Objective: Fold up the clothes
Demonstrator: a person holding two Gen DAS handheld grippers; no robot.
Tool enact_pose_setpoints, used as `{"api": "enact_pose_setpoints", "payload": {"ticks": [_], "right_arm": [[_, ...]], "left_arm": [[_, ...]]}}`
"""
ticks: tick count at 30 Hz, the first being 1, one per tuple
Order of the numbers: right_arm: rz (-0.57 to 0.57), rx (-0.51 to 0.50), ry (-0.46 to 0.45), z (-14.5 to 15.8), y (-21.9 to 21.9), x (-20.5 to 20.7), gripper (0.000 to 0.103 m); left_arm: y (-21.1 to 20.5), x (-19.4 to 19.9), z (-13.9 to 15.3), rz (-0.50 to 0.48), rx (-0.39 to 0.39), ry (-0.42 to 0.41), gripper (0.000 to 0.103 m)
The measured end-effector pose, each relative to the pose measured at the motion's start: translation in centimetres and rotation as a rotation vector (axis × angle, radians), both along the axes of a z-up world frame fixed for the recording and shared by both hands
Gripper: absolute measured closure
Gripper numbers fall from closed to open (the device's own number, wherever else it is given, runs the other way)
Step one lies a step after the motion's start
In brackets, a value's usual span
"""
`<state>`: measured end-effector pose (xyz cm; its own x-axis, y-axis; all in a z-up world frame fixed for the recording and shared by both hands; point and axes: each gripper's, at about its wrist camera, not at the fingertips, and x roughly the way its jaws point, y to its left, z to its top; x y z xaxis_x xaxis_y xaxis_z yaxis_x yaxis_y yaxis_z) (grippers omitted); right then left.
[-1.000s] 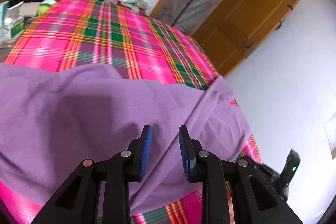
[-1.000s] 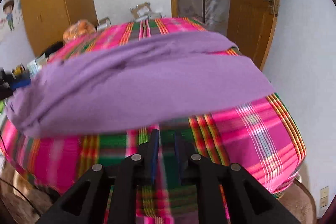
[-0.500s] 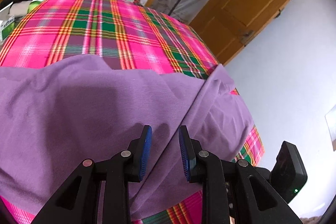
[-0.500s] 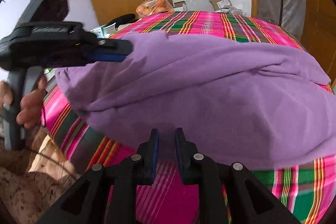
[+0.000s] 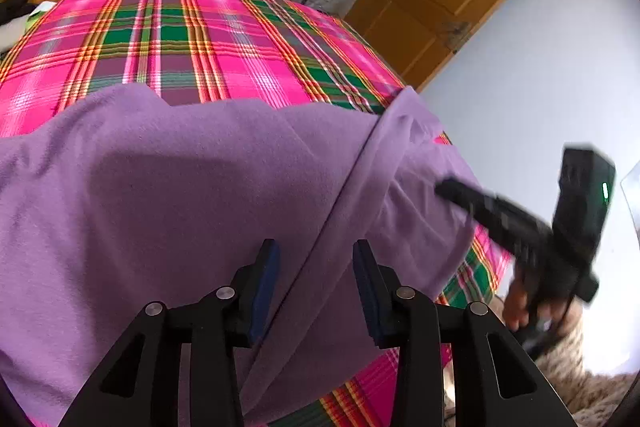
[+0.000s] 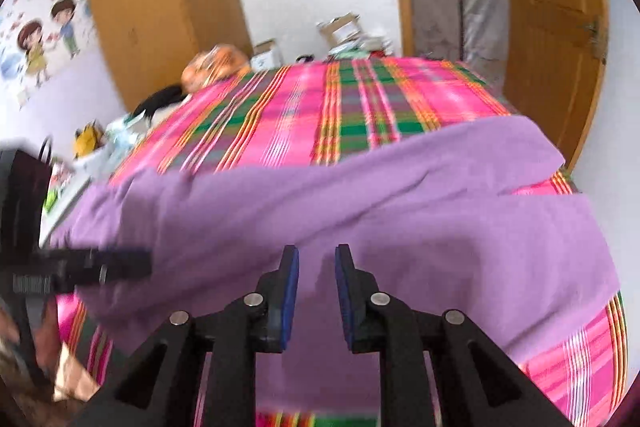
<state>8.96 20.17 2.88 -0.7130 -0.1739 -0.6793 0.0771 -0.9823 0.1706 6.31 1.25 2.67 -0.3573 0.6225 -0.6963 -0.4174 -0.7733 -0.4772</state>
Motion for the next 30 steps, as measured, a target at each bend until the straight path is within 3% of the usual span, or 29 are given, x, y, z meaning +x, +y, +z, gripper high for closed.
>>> {"api": "enact_pose_setpoints", "payload": {"ticks": [3, 10, 14, 17, 22, 25, 27, 30], "right_arm": [[-0.026, -0.044, -0.016, 0.0, 0.7, -2.1, 0.082], [-0.012, 0.0, -0.03, -0.2, -0.3, -6.0, 0.072], [-0.029, -0.037, -0.042, -0.3, -0.4, -7.1, 0.068], [-0.09, -0.034, -0.056, -0.3, 0.1, -8.1, 0.06], [-0.176, -0.029, -0.095, -1.0, 0.7, -10.0, 0.06], [-0.218, -0.049, -0.137, -1.7, 1.2, -10.7, 0.061], [-0.211, -0.089, -0.147, -2.2, 1.5, -10.8, 0.075], [-0.208, -0.06, -0.125, -2.2, 1.6, -10.3, 0.089]], "left_arm": [[0.1, 0.0, -0.7, -0.01, -0.009, -0.021, 0.063], [-0.4, 0.1, -1.5, -0.019, 0.011, -0.054, 0.063], [-0.7, 0.2, -1.6, -0.023, 0.032, -0.062, 0.063], [-0.5, 0.4, -1.6, -0.039, 0.034, -0.057, 0.063], [-0.5, 0.6, -1.6, -0.048, 0.034, -0.052, 0.063], [-0.6, 0.6, -1.7, -0.048, 0.039, -0.052, 0.063], [-0.7, 0.7, -1.6, -0.049, 0.04, -0.052, 0.063], [-0.8, 0.6, -1.5, -0.047, 0.041, -0.053, 0.063]]}}
